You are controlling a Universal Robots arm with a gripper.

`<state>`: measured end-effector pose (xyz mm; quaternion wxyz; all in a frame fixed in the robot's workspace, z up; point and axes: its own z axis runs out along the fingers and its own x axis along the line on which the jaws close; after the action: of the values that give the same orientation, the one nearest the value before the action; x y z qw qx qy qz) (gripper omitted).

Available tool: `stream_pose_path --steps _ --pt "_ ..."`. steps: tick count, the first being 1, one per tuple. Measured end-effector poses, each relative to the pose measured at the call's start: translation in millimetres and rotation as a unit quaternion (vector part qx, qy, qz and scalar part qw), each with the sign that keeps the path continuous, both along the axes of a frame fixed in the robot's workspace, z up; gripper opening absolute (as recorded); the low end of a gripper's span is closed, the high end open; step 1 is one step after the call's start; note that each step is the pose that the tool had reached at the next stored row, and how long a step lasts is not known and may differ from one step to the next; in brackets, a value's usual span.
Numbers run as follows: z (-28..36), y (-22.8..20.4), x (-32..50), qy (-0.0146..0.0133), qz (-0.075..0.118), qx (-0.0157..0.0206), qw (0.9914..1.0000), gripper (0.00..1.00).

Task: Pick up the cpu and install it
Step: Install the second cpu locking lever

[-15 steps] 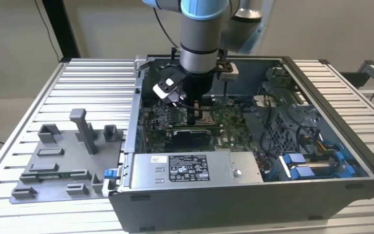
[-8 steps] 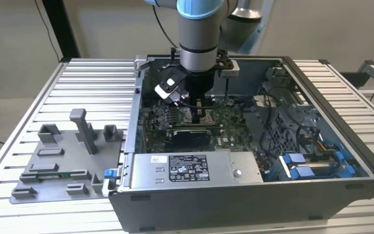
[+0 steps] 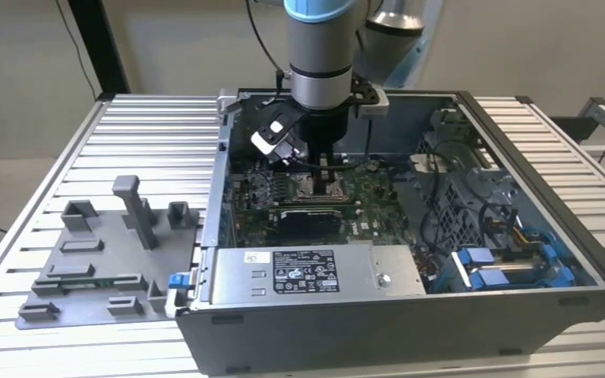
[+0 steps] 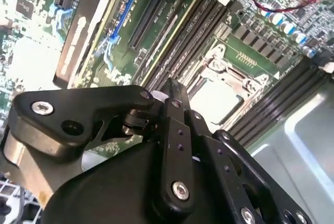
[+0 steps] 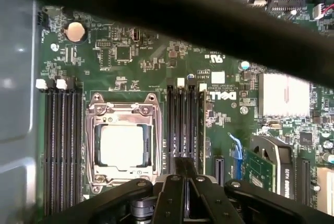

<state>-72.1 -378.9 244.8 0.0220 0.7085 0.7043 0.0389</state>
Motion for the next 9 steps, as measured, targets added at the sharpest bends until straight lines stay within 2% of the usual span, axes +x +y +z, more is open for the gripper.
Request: stream_pose_path --steps 9 --pt "0.6 0.2 0.0 -0.0003 0.0 -0.0003 1.0 0.0"
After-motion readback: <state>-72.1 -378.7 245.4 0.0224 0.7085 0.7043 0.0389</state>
